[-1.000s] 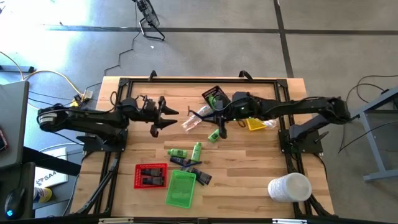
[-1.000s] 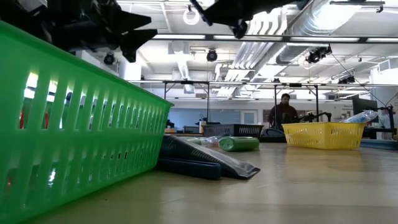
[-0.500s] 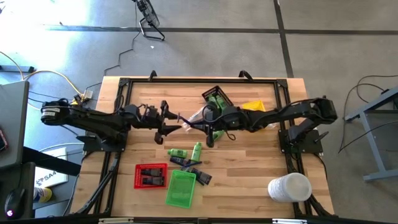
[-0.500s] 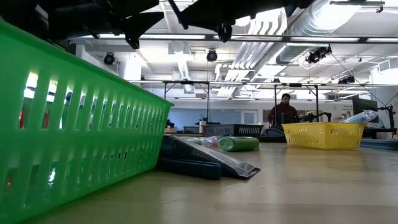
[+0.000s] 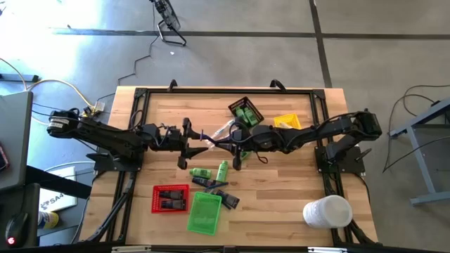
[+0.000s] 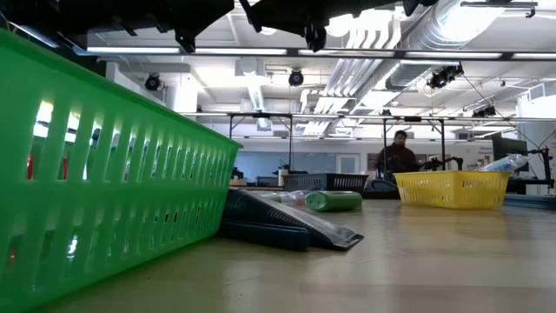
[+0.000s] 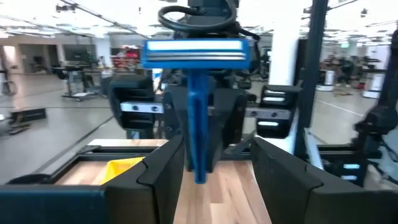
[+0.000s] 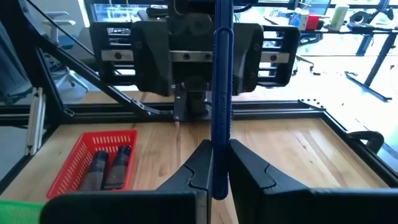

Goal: Pick & Place Travel size toiletries
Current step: Put the right razor into the green bin

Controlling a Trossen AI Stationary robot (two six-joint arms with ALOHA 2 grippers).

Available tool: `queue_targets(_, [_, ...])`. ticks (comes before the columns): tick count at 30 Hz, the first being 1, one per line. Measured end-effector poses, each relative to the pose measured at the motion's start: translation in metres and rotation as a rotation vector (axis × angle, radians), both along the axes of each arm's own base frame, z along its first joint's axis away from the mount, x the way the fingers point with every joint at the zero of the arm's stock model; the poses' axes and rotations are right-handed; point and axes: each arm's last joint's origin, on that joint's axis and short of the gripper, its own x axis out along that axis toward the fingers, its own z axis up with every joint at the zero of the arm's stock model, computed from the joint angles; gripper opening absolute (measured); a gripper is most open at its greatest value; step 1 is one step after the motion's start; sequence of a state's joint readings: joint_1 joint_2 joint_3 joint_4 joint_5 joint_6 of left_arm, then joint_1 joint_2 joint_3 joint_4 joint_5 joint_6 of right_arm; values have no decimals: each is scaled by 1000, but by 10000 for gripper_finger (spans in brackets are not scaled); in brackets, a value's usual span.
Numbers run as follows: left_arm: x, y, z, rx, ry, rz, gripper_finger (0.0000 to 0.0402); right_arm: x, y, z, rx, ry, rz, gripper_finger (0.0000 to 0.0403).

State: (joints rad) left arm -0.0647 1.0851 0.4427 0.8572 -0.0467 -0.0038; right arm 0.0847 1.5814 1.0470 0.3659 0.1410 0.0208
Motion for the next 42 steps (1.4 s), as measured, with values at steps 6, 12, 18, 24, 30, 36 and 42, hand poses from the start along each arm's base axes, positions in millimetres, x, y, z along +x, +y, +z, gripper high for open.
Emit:
queue_targets(6, [0, 0, 1, -21, -6, 52, 181, 0, 0, 1, 1, -13, 1, 25])
queue_targets(12, [4, -1, 4, -47, -46, 47, 181, 0, 0, 1, 0, -12, 2, 25])
queue_targets(18, [26, -6, 1, -33, 0, 36, 181, 0, 0, 1, -14, -5, 4, 25])
queue_targets(24, [28, -6, 4, -11, -10, 24, 181, 0, 0, -1, -19, 18, 5, 25])
queue_targets(30, [27, -6, 6, -12, -18, 24, 181, -1, 0, -2, -23, 24, -10, 25])
queue_targets(36, [27, -6, 6, -14, -21, 28, 167, -1, 0, -3, -24, 34, -11, 25])
queue_targets(42, [27, -5, 6, -14, -21, 31, 111, -1, 0, -3, -24, 35, -12, 25])
